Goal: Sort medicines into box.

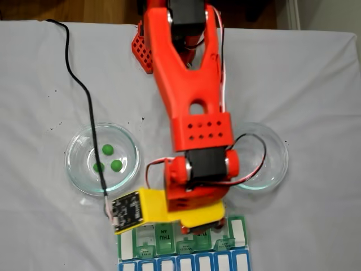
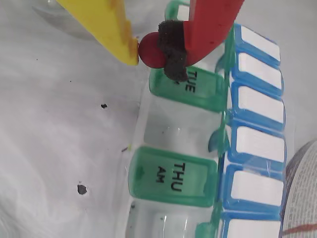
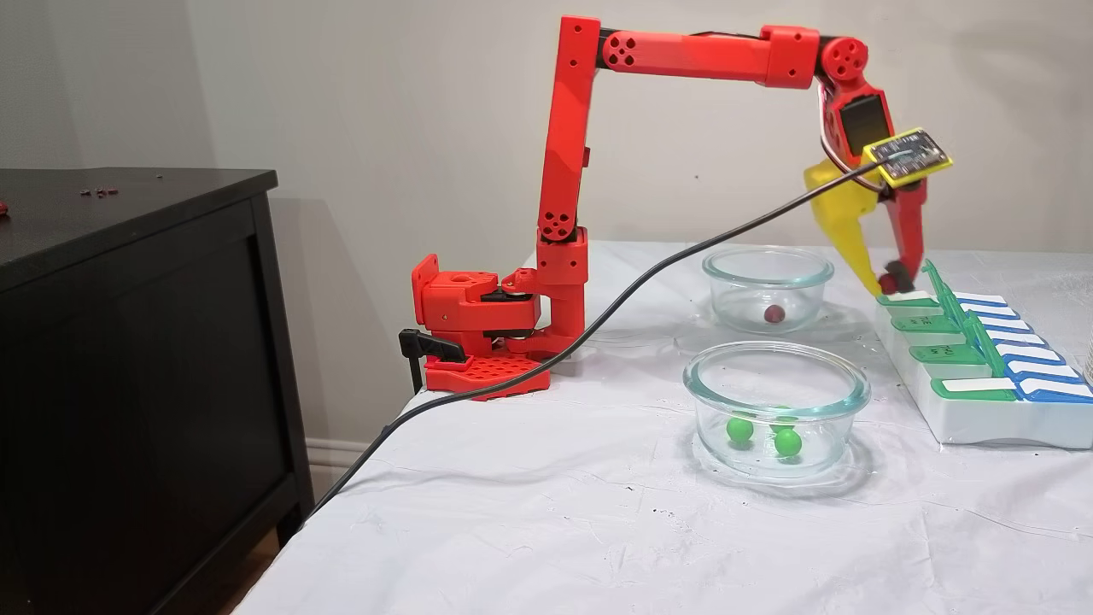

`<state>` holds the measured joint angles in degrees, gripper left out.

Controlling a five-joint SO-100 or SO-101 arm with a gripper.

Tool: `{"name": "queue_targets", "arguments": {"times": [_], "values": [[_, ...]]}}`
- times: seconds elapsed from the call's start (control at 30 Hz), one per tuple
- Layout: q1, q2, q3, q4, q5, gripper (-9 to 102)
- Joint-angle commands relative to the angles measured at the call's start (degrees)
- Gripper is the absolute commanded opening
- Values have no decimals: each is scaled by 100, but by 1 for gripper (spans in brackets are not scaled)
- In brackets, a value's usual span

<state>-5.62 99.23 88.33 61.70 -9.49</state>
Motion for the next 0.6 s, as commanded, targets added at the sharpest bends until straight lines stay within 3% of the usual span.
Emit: {"name": "queue_targets", "arguments": {"times": [0.0, 0.23, 0.43, 0.57], "values": [[141, 0, -703, -105, -88, 0], [343, -404, -976, -396, -141, 0], [255, -519, -466, -1292, -352, 0], [132, -501, -457, -1046, -562, 2]]}}
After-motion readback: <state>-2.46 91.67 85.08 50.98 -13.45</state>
